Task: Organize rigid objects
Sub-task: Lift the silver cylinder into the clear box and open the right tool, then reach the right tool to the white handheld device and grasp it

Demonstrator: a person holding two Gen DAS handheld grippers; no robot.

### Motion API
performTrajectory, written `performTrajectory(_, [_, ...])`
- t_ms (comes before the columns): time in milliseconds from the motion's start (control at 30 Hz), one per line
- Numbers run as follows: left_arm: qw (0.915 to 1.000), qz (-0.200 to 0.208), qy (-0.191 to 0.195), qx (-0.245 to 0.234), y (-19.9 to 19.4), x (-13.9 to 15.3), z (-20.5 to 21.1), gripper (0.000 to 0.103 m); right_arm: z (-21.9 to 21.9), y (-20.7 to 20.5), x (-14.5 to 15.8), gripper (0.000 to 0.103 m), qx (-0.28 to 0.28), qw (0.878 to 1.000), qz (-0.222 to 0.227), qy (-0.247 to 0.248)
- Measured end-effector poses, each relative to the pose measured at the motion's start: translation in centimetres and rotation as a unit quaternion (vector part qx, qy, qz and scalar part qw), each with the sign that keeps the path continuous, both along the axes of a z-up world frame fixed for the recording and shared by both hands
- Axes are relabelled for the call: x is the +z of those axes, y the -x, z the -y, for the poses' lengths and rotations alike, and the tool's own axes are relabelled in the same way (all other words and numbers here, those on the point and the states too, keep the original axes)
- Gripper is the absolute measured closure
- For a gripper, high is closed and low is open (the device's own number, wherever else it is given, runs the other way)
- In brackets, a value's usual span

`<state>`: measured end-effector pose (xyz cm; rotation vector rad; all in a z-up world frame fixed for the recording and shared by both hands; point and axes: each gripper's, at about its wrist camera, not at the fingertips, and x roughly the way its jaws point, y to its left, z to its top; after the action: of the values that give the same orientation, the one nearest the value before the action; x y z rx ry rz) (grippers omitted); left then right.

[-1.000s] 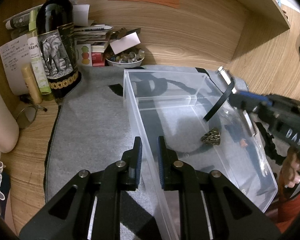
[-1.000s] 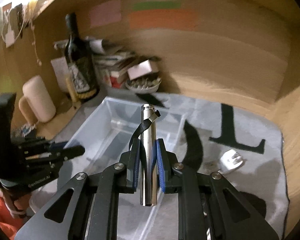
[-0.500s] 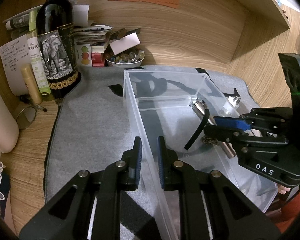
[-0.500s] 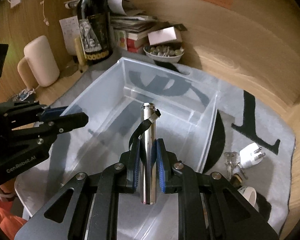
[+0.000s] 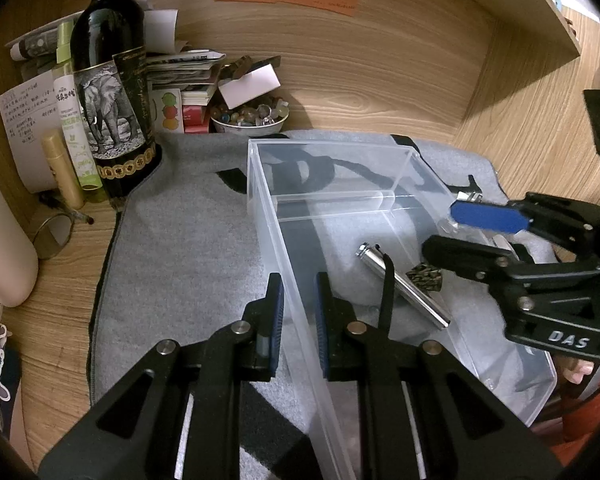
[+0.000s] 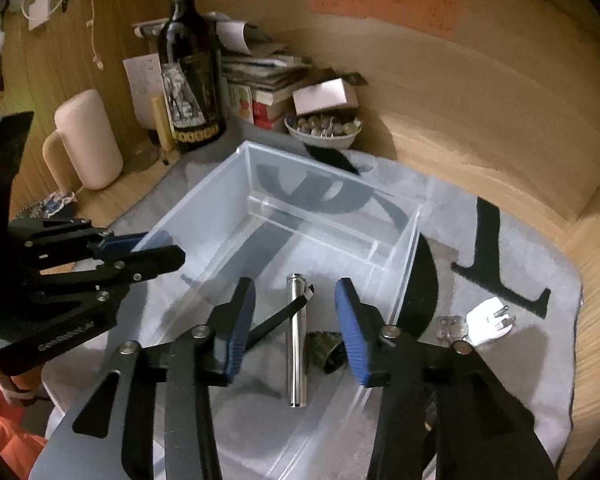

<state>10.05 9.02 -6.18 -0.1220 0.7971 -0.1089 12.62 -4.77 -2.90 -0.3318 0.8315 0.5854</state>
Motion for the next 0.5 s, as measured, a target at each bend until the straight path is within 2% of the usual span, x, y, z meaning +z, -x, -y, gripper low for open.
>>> performTrajectory(133, [1.0,0.0,-0.001,0.0,0.0,0.0,0.0,0.089,0.8,0.4,1.1,0.043,-0.013,1.0,0.025,-0.01])
performTrajectory(333, [1.0,0.0,0.0,0.0,0.0,0.0,0.0,0.089,2.9,0.7,2.7,0.026,-0.047,0.997,0.06,-0.022])
performTrajectory(500, [1.0,0.0,-0.001,0.0,0.0,0.0,0.1,0.089,5.5,0.7,3.7,0.023,-0.09,0.992,0.079,-0.028])
